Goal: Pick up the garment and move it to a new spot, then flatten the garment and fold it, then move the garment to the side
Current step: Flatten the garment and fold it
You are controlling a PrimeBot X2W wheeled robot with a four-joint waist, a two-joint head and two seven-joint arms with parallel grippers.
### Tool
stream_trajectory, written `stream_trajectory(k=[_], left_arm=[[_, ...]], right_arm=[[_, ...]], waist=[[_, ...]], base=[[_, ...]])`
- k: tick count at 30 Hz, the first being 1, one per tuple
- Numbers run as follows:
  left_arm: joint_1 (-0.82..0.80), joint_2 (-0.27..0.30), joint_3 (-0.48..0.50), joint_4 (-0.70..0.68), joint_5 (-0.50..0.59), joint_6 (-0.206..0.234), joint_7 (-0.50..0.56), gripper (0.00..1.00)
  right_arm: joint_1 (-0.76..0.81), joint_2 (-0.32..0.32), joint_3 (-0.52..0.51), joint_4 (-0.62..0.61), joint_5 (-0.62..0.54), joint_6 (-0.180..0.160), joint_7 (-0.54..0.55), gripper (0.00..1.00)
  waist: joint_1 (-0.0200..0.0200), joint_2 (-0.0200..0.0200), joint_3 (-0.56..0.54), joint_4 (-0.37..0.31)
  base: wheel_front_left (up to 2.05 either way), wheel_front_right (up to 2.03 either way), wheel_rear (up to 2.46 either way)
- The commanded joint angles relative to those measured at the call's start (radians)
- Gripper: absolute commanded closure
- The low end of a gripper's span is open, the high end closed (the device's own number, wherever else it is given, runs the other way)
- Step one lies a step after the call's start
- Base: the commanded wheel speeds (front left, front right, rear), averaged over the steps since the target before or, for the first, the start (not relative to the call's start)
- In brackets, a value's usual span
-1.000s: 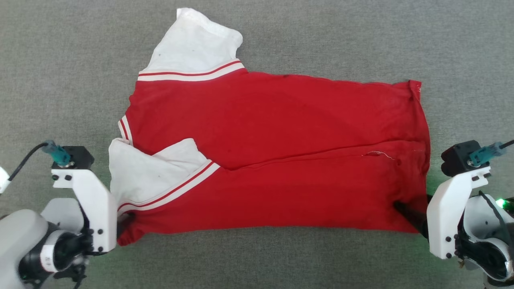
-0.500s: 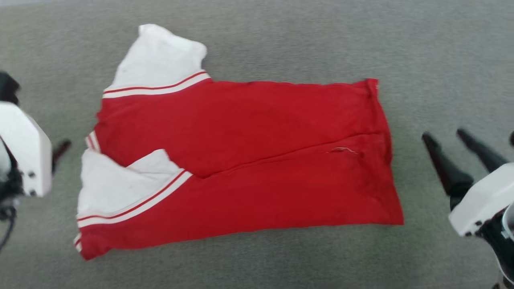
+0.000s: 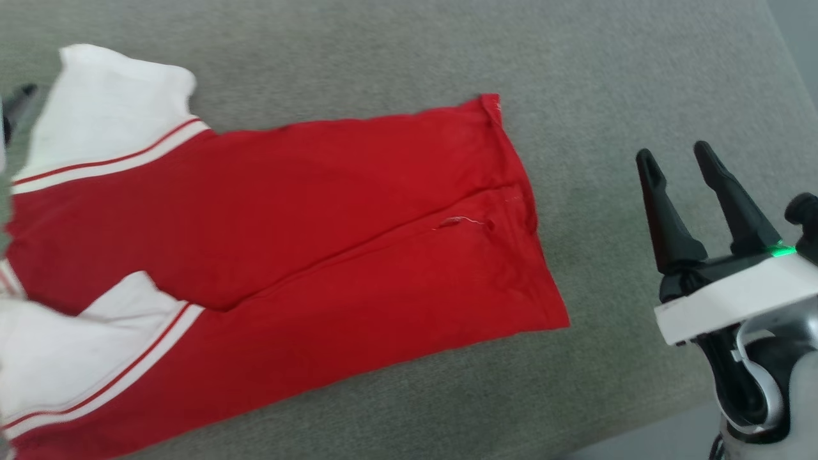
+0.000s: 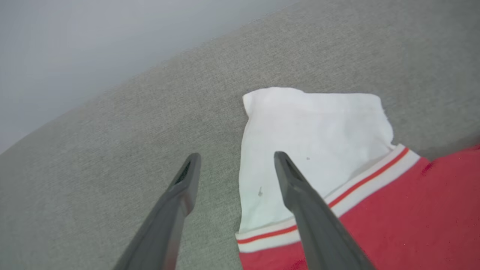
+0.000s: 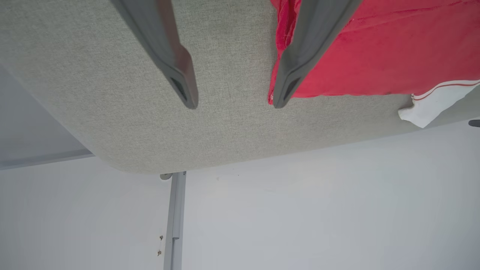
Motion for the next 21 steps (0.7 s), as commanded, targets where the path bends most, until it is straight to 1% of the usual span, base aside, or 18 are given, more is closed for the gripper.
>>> stream_trajectory(k=[1, 5, 6, 7, 8, 13, 15, 16, 17, 19, 21], left_arm=[[-0.035, -0.014, -0.001, 0.041, 0.009, -0.017, 0.002, 0.0], [-0.103, -0.058, -0.016, 0.153, 0.03, -0.058, 0.03, 0.0], [-0.103, -0.058, -0.016, 0.153, 0.03, -0.058, 0.03, 0.0], [-0.133, -0.085, -0.014, 0.205, 0.021, -0.067, 0.044, 0.0], [-0.133, -0.085, -0.014, 0.205, 0.021, -0.067, 0.044, 0.0], [-0.169, -0.14, -0.039, 0.317, 0.037, -0.076, 0.082, 0.0], [-0.167, -0.165, -0.048, 0.367, 0.031, -0.065, 0.106, 0.0], [-0.163, -0.182, -0.051, 0.391, 0.022, -0.058, 0.127, 0.04], [-0.157, -0.2, -0.054, 0.413, 0.009, -0.054, 0.148, 1.0], [-0.161, -0.228, -0.066, 0.444, 0.012, -0.047, 0.169, 1.0], [-0.174, -0.252, -0.074, 0.462, 0.017, -0.058, 0.172, 1.0]], right_arm=[[-0.023, 0.006, 0.012, 0.009, 0.008, 0.0, -0.017, 0.0], [-0.038, 0.007, 0.035, 0.026, 0.025, 0.0, -0.023, 0.0], [-0.038, 0.007, 0.035, 0.026, 0.025, 0.0, -0.023, 0.0], [-0.045, 0.007, 0.042, 0.032, 0.022, 0.0, -0.016, 0.0], [-0.045, 0.007, 0.042, 0.032, 0.022, 0.0, -0.016, 0.0], [-0.078, 0.002, 0.088, 0.048, 0.036, 0.0, 0.025, 0.0], [-0.097, -0.005, 0.101, 0.068, 0.043, -0.001, 0.059, 0.0], [-0.109, -0.01, 0.111, 0.078, 0.047, -0.001, 0.083, 0.0], [-0.128, -0.019, 0.128, 0.09, 0.05, 0.0, 0.108, 0.0], [-0.172, -0.028, 0.142, 0.126, 0.064, 0.0, 0.159, 0.0], [-0.227, -0.043, 0.163, 0.166, 0.073, 0.0, 0.215, 0.0]], waist=[[0.0, 0.0, 0.046, -0.045], [0.0, 0.0, 0.08, -0.064], [0.0, 0.0, 0.08, -0.064], [0.0, 0.0, 0.094, -0.069], [0.0, 0.0, 0.094, -0.069], [0.0, 0.0, 0.117, -0.075], [0.0, 0.0, 0.126, -0.075], [0.0, 0.0, 0.13, -0.072], [0.0, 0.0, 0.133, -0.07], [0.0, 0.0, 0.139, -0.064], [0.0, 0.0, 0.145, -0.055]], base=[[0.0, 0.0, 0.0], [0.0, 0.0, 0.0], [0.0, 0.0, 0.0], [0.0, 0.0, 0.0], [0.0, 0.0, 0.0], [0.0, 0.0, 0.0], [0.0, 0.0, 0.0], [0.0, 0.0, 0.0], [0.0, 0.0, 0.0], [0.0, 0.0, 0.0], [0.0, 0.0, 0.0]])
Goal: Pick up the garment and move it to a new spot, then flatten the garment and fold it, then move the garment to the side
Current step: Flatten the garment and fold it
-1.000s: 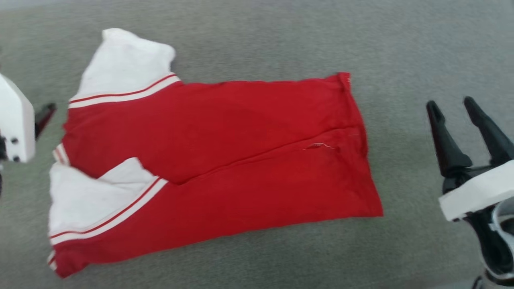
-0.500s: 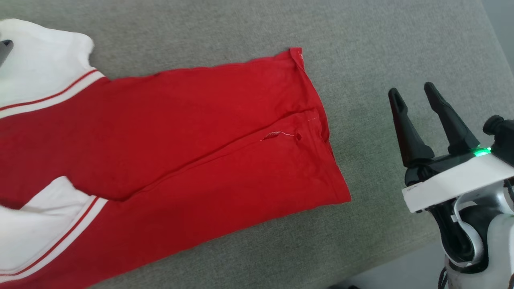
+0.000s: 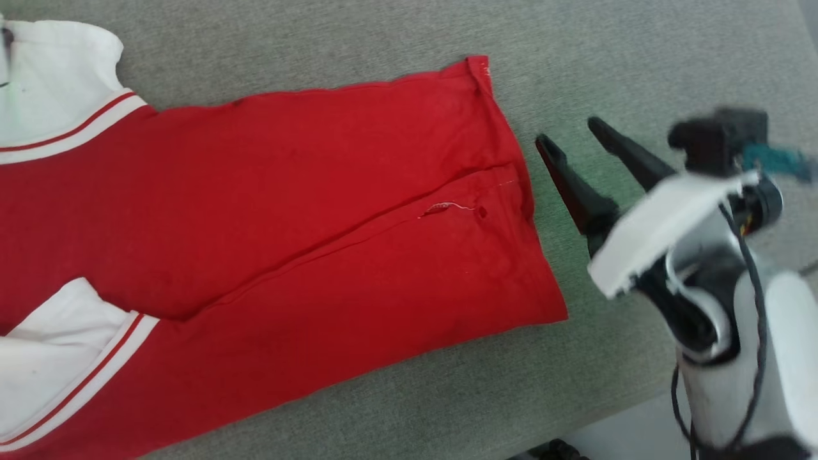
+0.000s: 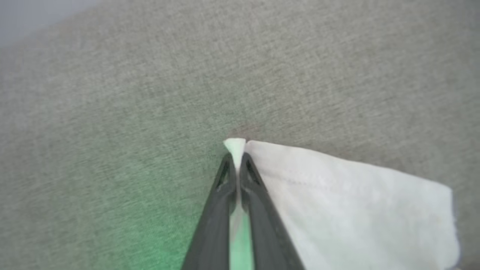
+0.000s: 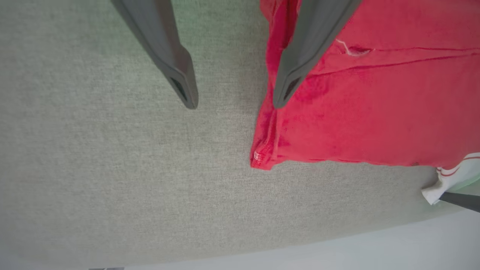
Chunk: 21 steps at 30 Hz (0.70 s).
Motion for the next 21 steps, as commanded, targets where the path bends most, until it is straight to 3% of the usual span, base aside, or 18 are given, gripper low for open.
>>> stream_trajectory(k=[1, 7, 13, 19, 20, 21], left_arm=[[0.068, -0.023, -0.04, 0.038, 0.008, -0.007, 0.022, 1.0], [0.02, -0.081, -0.046, 0.1, 0.022, -0.034, -0.013, 1.0], [-0.021, -0.117, -0.045, 0.158, 0.028, -0.064, -0.047, 1.0], [-0.043, -0.144, -0.043, 0.206, 0.026, -0.089, -0.08, 1.0], [-0.044, -0.148, -0.043, 0.213, 0.024, -0.091, -0.083, 1.0], [-0.047, -0.152, -0.044, 0.22, 0.025, -0.096, -0.09, 1.0]], right_arm=[[-0.03, -0.003, 0.005, 0.012, 0.007, 0.0, 0.015, 0.0], [-0.248, -0.035, 0.069, 0.179, 0.024, 0.0, 0.162, 0.0], [-0.427, -0.015, 0.124, 0.374, 0.035, 0.0, 0.296, 0.0], [-0.51, 0.008, 0.2, 0.533, 0.082, 0.0, 0.461, 0.0], [-0.517, 0.006, 0.208, 0.552, 0.089, 0.0, 0.483, 0.24], [-0.527, 0.0, 0.221, 0.566, 0.088, 0.0, 0.501, 0.59]], waist=[[0.0, -0.0001, 0.005, 0.007], [0.0, -0.0001, 0.017, 0.031], [0.0, -0.0001, 0.028, 0.048], [0.0, -0.0001, 0.032, 0.062], [0.0, -0.0001, 0.032, 0.065], [0.0, -0.0001, 0.031, 0.069]], base=[[0.0, 0.0, 0.0], [0.0, 0.0, 0.0], [0.0, 0.0, 0.0], [0.0, 0.0, 0.0], [0.0, 0.0, 0.0], [0.0, 0.0, 0.0]])
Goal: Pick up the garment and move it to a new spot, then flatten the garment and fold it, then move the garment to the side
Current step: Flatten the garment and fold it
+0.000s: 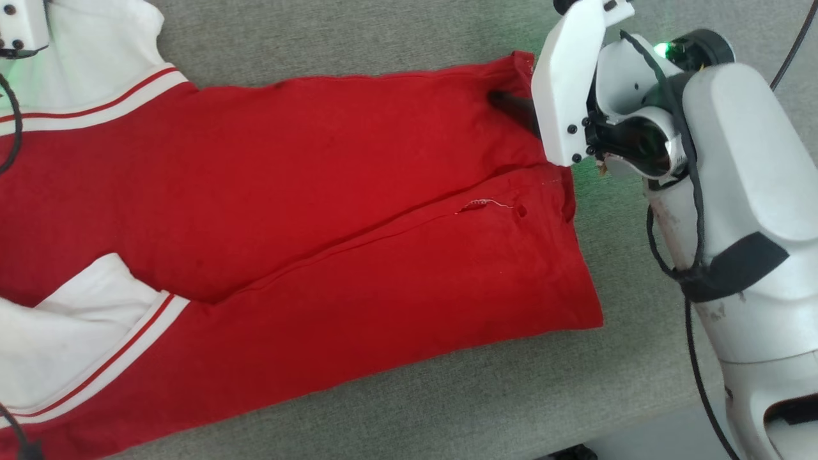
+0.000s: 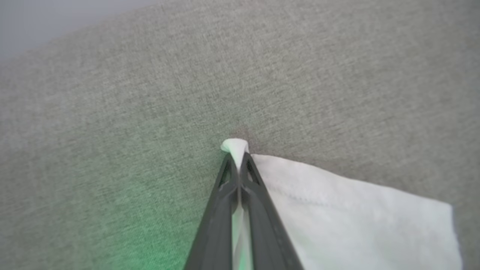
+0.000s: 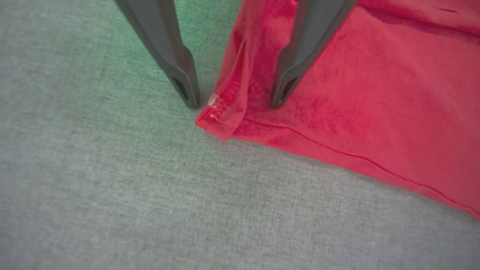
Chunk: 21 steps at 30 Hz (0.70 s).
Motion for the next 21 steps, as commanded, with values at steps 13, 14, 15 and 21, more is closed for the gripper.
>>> stream_trajectory(k=[13, 14, 15, 21], left_arm=[[0.0, -0.077, -0.015, 0.055, 0.005, -0.037, -0.088, 1.0], [0.0, -0.081, -0.018, 0.053, 0.005, -0.043, -0.088, 1.0], [0.0, -0.086, -0.019, 0.049, 0.002, -0.045, -0.088, 1.0], [0.026, -0.094, -0.021, 0.019, -0.022, -0.06, -0.094, 1.0]], right_arm=[[0.003, -0.095, 0.022, 0.039, 0.013, -0.001, -0.071, 1.0], [0.011, -0.106, 0.018, 0.032, 0.013, -0.001, -0.084, 1.0], [0.022, -0.114, 0.016, 0.022, 0.017, -0.001, -0.095, 1.0], [0.101, -0.176, -0.001, -0.043, 0.026, -0.001, -0.159, 1.0]], waist=[[0.0, -0.0001, -0.072, 0.103], [0.0, -0.0001, -0.084, 0.113], [0.0, -0.0001, -0.096, 0.124], [0.0, -0.0001, -0.17, 0.181]], base=[[0.0, 0.0, 0.0], [0.0, 0.0, 0.0], [0.0, 0.0, 0.0], [0.0, 0.0, 0.0]])
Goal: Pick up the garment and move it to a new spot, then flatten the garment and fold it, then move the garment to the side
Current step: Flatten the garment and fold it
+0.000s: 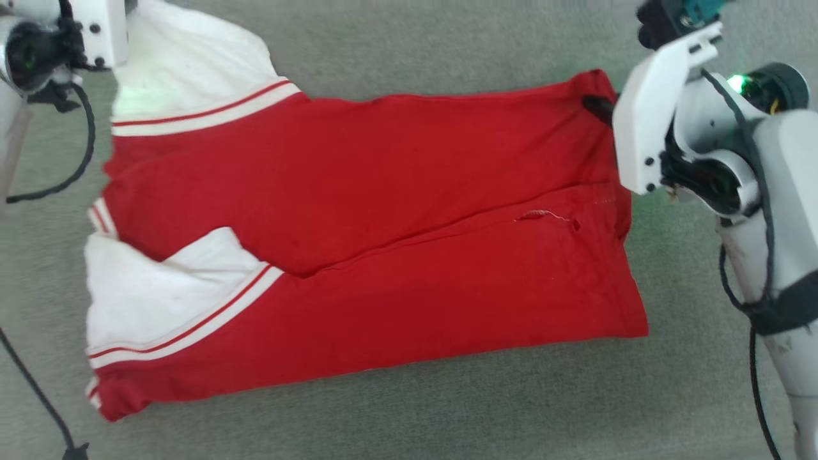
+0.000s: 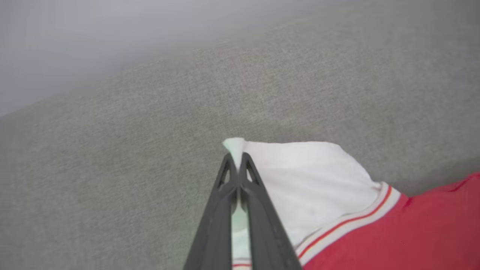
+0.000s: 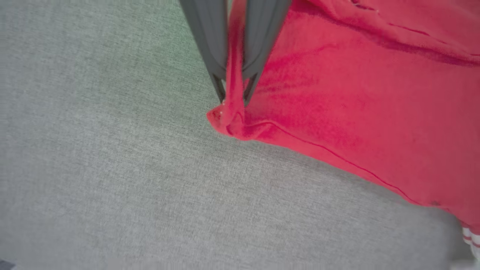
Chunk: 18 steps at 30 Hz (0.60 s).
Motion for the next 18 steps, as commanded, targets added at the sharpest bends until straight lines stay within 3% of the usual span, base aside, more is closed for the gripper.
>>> stream_trajectory(k=[1, 7, 11, 18], left_arm=[[0.024, 0.004, -0.003, -0.008, -0.002, -0.006, 0.003, 1.0], [0.077, 0.035, -0.011, -0.071, -0.019, -0.001, 0.029, 1.0], [0.133, 0.069, -0.011, -0.155, -0.039, 0.026, 0.048, 1.0], [0.302, 0.196, -0.014, -0.488, -0.061, 0.18, 0.12, 1.0]], right_arm=[[0.024, -0.012, -0.006, -0.013, 0.008, -0.002, -0.013, 1.0], [0.103, -0.067, -0.02, -0.094, 0.011, -0.002, -0.039, 1.0], [0.164, -0.093, -0.043, -0.166, 0.009, -0.002, -0.029, 1.0], [0.323, -0.131, -0.102, -0.358, 0.009, -0.002, 0.019, 1.0]], waist=[[0.0, 0.0, -0.046, 0.038], [0.0, 0.0, -0.113, 0.081], [0.0, 0.0, -0.149, 0.105], [0.0, 0.0, -0.194, 0.145]], base=[[0.0, 0.0, 0.0], [0.0, 0.0, 0.0], [0.0, 0.0, 0.0], [0.0, 0.0, 0.0]])
